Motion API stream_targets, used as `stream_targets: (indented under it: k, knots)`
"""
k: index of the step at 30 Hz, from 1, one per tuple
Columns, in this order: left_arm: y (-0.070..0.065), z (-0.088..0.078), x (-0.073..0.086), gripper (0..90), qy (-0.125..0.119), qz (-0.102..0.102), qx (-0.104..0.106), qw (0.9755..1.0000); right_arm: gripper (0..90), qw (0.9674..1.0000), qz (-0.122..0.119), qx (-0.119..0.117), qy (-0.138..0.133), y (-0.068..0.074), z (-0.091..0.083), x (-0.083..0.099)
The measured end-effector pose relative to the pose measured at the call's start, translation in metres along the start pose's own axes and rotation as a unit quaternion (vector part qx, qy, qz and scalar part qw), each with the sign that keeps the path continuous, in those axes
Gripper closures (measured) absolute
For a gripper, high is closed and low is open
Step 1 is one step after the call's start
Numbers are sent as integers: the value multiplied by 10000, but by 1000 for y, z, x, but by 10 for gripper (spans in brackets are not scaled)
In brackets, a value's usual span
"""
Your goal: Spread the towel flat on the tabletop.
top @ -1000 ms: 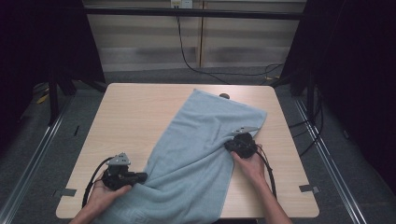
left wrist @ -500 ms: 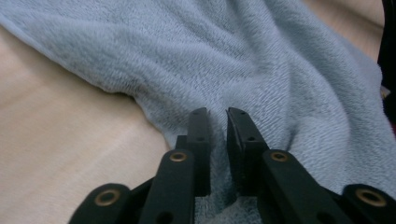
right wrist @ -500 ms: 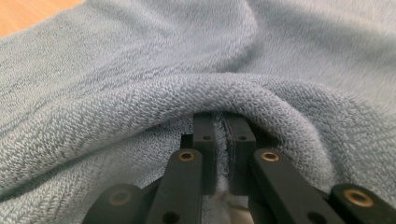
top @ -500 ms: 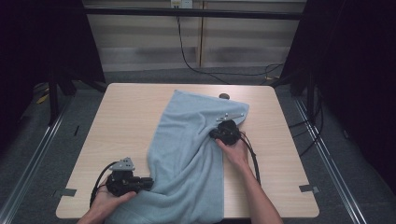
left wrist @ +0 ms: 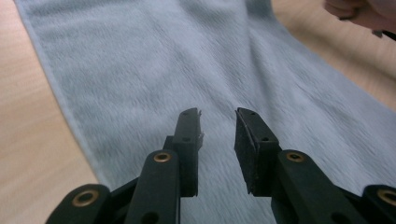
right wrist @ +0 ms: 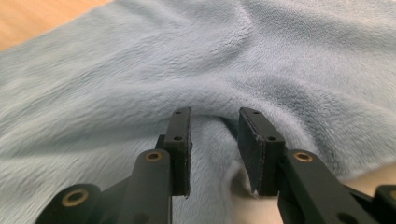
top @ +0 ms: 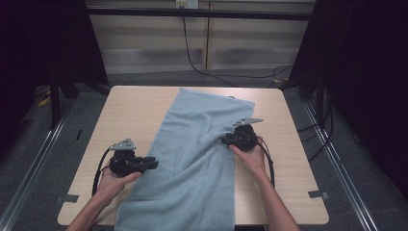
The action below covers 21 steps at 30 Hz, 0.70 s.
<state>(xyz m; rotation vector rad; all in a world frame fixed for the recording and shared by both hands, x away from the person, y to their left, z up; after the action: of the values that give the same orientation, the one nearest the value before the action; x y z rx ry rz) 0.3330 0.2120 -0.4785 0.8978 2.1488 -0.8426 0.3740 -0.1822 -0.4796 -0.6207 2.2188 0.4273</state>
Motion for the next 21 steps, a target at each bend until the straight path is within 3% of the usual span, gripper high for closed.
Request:
stream_targets:
  k: [3,5,7,13,17,19,21]
  knots:
    - [10,14,-2,694,167,62,-203,9996,627,9998,-101,-145,36,8,-18,13]
    - [16,22,-3,682,129,6,-206,9997,598,9996,-215,-166,83,16,-27,24]
    - [20,27,-2,672,88,16,-298,9995,590,9991,-256,-336,88,24,-35,35]
    - [27,31,3,630,317,11,-487,9983,459,9955,-495,-655,479,48,-39,64]
    - [23,32,7,646,394,326,-696,9963,414,9946,-749,-423,584,58,-33,72]
    - [21,31,9,691,417,509,-813,9945,433,9946,-831,-320,534,59,-31,72]
    - [21,29,11,750,408,510,-849,9942,487,9941,-872,-293,582,61,-32,73]
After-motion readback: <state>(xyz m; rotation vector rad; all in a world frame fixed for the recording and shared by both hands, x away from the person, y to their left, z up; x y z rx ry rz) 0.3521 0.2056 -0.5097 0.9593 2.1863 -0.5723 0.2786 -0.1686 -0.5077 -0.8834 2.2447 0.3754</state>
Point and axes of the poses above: each handheld gripper's, and its own axes: z roughly forward along the jaws, x roughly out of its underside, y roughly to its left, the point moved 1 cm from there along z, roughly forward along the jaws, and after that the axes turned 1 degree about -z, right-handed, at the moved point
